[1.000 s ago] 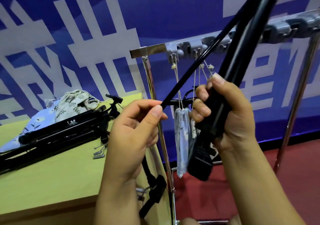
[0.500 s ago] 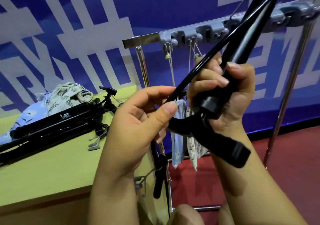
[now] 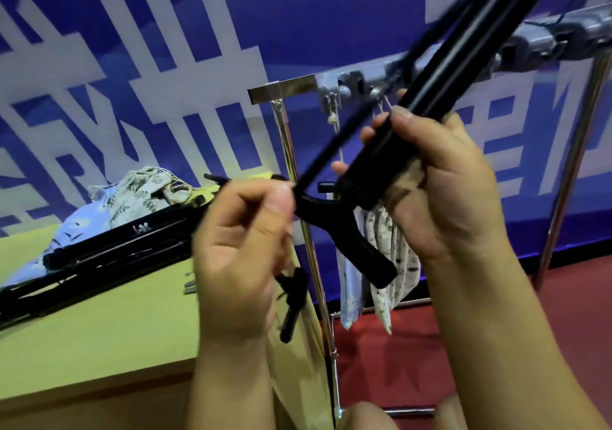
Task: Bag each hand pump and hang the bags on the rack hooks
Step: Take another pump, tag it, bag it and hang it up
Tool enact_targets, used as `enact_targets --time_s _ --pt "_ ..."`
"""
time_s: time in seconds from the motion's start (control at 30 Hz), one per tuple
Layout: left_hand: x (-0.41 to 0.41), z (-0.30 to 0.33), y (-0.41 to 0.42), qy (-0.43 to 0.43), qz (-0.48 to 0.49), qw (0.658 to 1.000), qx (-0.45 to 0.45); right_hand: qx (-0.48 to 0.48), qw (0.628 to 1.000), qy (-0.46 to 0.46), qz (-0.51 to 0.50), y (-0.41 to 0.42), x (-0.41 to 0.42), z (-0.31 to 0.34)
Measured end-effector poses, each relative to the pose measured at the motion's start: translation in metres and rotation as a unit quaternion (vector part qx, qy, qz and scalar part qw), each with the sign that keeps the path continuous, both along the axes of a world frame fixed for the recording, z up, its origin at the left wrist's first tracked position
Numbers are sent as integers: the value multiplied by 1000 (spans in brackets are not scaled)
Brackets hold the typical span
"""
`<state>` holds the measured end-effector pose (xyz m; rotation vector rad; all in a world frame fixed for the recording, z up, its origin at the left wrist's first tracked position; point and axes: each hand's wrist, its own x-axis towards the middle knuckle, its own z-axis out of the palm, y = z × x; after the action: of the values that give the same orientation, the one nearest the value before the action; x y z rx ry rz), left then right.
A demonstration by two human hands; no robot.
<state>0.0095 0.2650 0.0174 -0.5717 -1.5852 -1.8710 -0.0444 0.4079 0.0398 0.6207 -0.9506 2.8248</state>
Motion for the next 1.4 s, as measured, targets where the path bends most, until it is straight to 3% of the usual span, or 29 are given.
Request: enact_targets --time_s 0.13,0.4,0.57,0.67,0.83,0.93,1.0,1.1,1.2,1.3,1.4 --pt "-3 -12 2 -41 8 997 -64 1 999 10 -44 -1 3 2" --pt "-9 -12 5 -119 28 992 -42 -39 995 -29 -87 -2 5 -2" --pt "-8 -5 5 -222 5 975 16 -87 996 34 2 5 15 3" --pt "-9 -6 7 -205 -23 977 -46 -92 994 59 2 5 20 6" --pt "-10 -7 10 -187 -26 982 20 -38 996 -23 -83 -5 12 3" --pt "-9 -2 14 -181 -59 979 74 -56 994 -59 -80 -8 7 1" --pt "-11 0 12 -176 -55 982 33 -82 992 -69 -62 -7 1 0" --pt "-16 -5 -8 -154 18 973 -169 -115 991 -66 -38 2 -5 0" --pt "-19 -12 -22 -81 224 914 -328 -178 981 -68 -34 15 -3 2" --pt "-24 -10 -12 -30 399 856 -327 -230 969 -85 -39 19 6 -1" --pt "-24 -3 2 -48 406 881 -237 -224 968 -106 -37 16 19 -9"
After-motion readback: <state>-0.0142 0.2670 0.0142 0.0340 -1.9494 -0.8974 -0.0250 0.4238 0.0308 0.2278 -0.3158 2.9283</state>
